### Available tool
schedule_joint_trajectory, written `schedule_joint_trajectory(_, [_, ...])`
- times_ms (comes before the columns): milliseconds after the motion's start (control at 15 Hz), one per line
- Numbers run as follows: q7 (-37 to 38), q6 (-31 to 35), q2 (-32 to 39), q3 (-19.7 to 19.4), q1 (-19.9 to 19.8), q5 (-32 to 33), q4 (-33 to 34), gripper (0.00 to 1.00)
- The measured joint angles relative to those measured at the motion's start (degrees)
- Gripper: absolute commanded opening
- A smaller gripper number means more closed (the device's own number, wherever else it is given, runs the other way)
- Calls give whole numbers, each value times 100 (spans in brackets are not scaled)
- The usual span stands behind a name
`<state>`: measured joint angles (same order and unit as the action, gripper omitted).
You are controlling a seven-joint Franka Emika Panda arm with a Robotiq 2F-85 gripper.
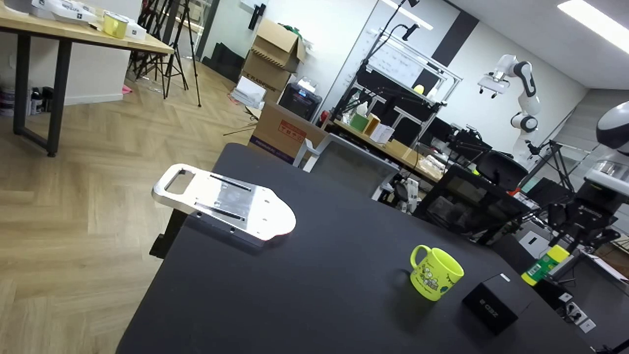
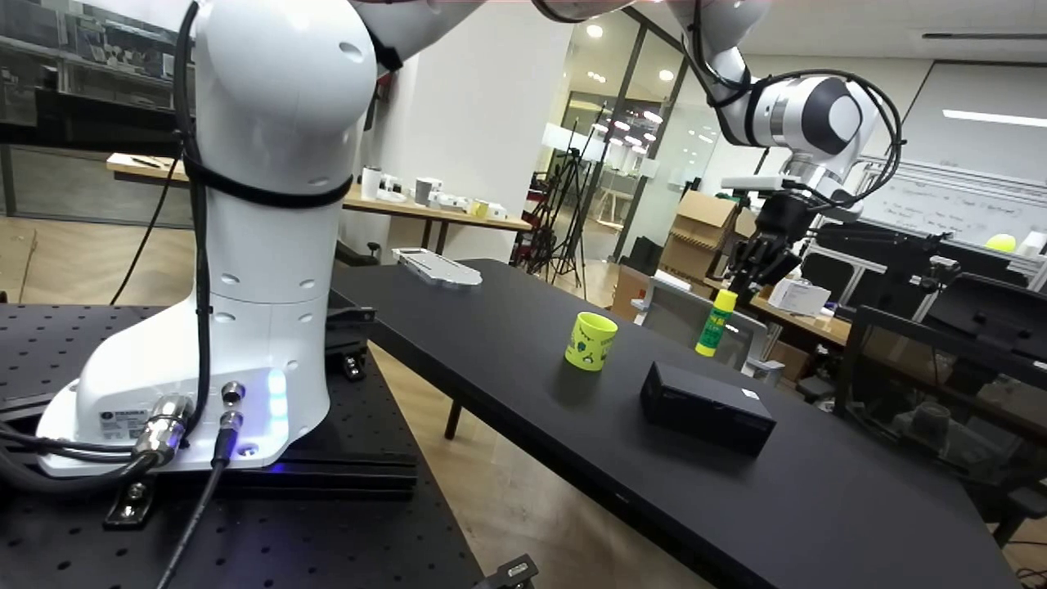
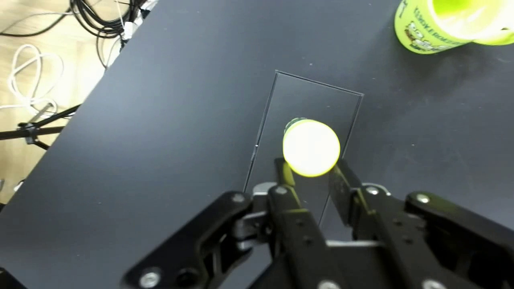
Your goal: Remove the glue stick from the yellow mug and put it on the black box
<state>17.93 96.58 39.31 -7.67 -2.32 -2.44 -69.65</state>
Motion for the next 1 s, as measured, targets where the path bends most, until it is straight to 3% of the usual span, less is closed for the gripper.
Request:
schedule_joint_trajectory(333, [-5, -321, 202, -89, -3, 387, 112, 7])
schedule_joint_trajectory(1000, [-82, 24, 594, 22, 2, 429, 237, 7])
